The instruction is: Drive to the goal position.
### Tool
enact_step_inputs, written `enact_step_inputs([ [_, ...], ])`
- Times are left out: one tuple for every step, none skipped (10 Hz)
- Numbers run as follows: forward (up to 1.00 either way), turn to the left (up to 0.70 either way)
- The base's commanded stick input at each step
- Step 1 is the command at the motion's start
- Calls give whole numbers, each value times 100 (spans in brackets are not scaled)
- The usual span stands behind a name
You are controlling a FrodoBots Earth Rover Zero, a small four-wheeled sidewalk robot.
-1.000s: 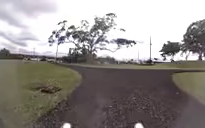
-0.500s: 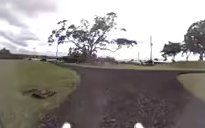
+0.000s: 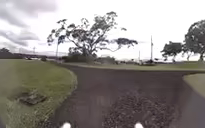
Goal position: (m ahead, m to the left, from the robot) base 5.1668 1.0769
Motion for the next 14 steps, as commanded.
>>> enact_step_inputs([
  [70, 0],
  [70, 0],
  [70, 0],
  [70, 0],
  [70, 0],
  [70, 0],
  [70, 0],
  [70, 0],
  [70, 0],
  [70, 0],
  [70, 0],
  [70, 0],
  [70, 0],
  [70, 0],
])
